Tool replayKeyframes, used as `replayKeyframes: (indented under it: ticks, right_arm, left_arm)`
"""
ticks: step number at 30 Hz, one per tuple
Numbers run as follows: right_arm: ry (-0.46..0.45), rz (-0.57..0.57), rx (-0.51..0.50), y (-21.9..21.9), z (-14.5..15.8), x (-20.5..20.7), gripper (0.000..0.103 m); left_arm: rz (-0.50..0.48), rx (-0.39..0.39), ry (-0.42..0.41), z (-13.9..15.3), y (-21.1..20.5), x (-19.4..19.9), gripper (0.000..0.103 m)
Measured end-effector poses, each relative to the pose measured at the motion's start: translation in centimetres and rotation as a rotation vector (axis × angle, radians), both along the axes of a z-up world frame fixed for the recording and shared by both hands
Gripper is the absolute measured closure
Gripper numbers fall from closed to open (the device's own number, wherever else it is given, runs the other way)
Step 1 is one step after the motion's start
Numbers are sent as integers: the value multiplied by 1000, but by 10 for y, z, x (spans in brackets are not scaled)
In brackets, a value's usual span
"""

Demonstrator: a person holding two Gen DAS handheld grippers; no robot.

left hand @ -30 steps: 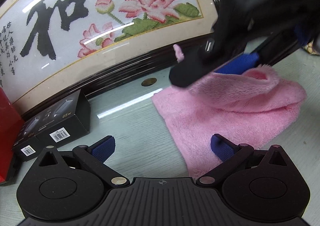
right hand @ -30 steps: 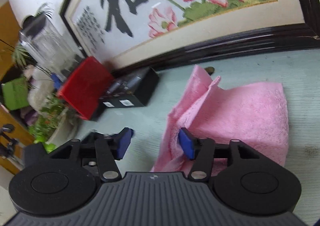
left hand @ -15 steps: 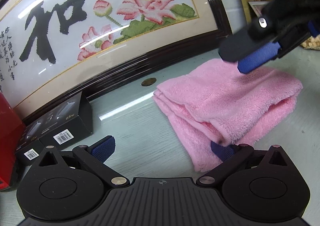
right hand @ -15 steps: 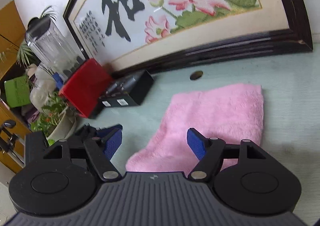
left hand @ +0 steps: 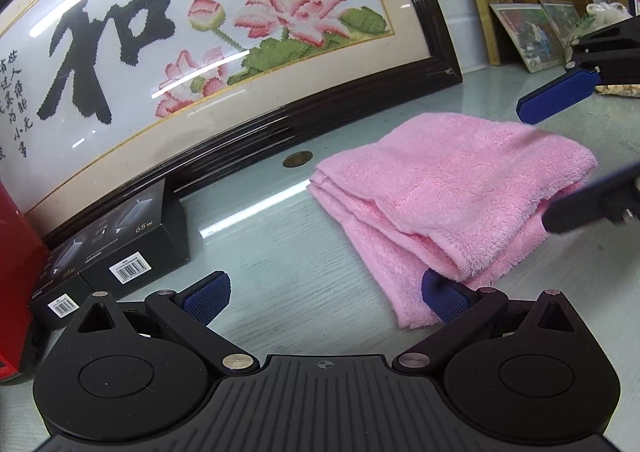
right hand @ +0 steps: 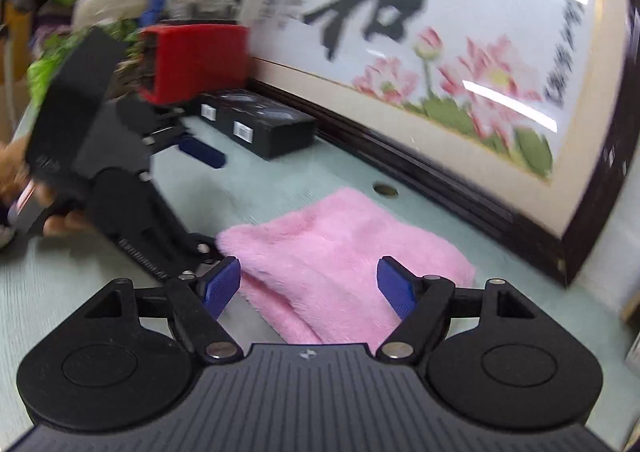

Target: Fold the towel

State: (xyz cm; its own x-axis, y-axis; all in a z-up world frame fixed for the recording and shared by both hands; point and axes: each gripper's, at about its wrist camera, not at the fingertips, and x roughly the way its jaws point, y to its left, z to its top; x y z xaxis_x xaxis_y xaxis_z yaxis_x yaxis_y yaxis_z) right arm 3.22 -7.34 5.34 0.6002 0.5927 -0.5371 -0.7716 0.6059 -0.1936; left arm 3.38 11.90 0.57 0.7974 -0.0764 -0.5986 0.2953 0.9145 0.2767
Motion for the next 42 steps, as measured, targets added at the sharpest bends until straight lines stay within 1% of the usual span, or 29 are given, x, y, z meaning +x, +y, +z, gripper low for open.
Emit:
replayKeyframes:
  ticks: [2, 4, 6, 8, 10, 11, 13, 14, 15, 16, 17, 19, 20, 22, 24, 25, 28, 29, 31, 32, 33, 34, 35, 36, 37, 40, 42]
  right_arm:
    - [-56, 7, -44, 8, -3, -8, 25]
    - [-102, 5, -120, 21, -10, -12, 26]
    - [-129, 12, -186, 33, -19, -16, 33]
    - [-139, 11, -207, 42, -23, -16, 39]
    - [-140, -20, -202, 51, -26, -12, 53]
    - [-130, -38, -195, 54, -27, -8, 62]
    - [-95, -73, -174, 58, -28, 0, 66]
    - [-84, -84, -159, 58, -28, 2, 74]
    - [-74, -93, -133, 57, -26, 3, 79]
    - [-63, -102, -106, 55, -24, 4, 80]
    - [-80, -120, -76, 54, -21, 3, 83]
    - [-120, -145, -19, 52, -14, 1, 83]
    - [-119, -141, -4, 52, -12, 1, 83]
    - [-85, -113, 3, 55, -16, 3, 83]
    - [-59, -107, -40, 64, -26, 7, 83]
    - [-40, -99, -53, 67, -32, 10, 83]
    - [-11, -84, -55, 72, -39, 13, 83]
    - [10, -74, -45, 71, -38, 14, 80]
    - [62, -65, -3, 66, -37, 20, 78]
    - [94, -63, 19, 62, -37, 23, 73]
    - [122, -56, 37, 59, -35, 24, 55]
    - [173, -21, 83, 51, -30, 25, 42]
    - [229, 19, 133, 43, -24, 25, 23]
    - [261, 58, 188, 33, -16, 24, 20]
    - [289, 96, 245, 24, -8, 23, 20]
    - [332, 61, 398, -9, 12, 28, 20]
    - [366, -2, 511, -36, 22, 38, 19]
  left_arm:
    - [-2, 4, -2, 0, 1, -2, 0]
    - [-3, 4, -2, 1, 3, -3, 0]
    - [1, -3, 2, 2, 5, -3, 0]
    - [3, -10, 11, 2, 6, -3, 0]
    - [5, -13, 15, 2, 8, -3, 0]
    - [7, -19, 21, 3, 9, -2, 0]
    - [10, -27, 32, 3, 11, -2, 0]
    - [11, -32, 39, 3, 12, -1, 0]
    - [12, -37, 45, 3, 13, -1, 0]
    - [13, -40, 48, 3, 13, -1, 0]
    - [18, -50, 57, 4, 15, 0, 0]
    - [32, -65, 68, 5, 19, 1, 0]
    - [37, -70, 70, 5, 21, 1, 0]
    - [74, -85, 66, 7, 29, 3, 0]
    - [100, -100, 64, 8, 35, 4, 0]
    - [117, -120, 64, 9, 40, 5, 0]
    - [155, -178, 66, 12, 52, 8, 0]
    - [165, -189, 68, 12, 54, 9, 0]
    - [182, -194, 61, 11, 54, 10, 0]
    - [186, -198, 52, 11, 54, 10, 0]
    - [190, -201, 43, 11, 53, 10, 0]
    - [190, -207, 37, 11, 53, 10, 0]
    - [191, -217, 24, 11, 52, 10, 0]
    - [199, -232, 1, 12, 53, 9, 0]
    - [207, -247, -21, 14, 53, 8, 0]
    - [225, -276, -75, 17, 53, 4, 0]
    - [222, -293, -94, 19, 51, 3, 0]
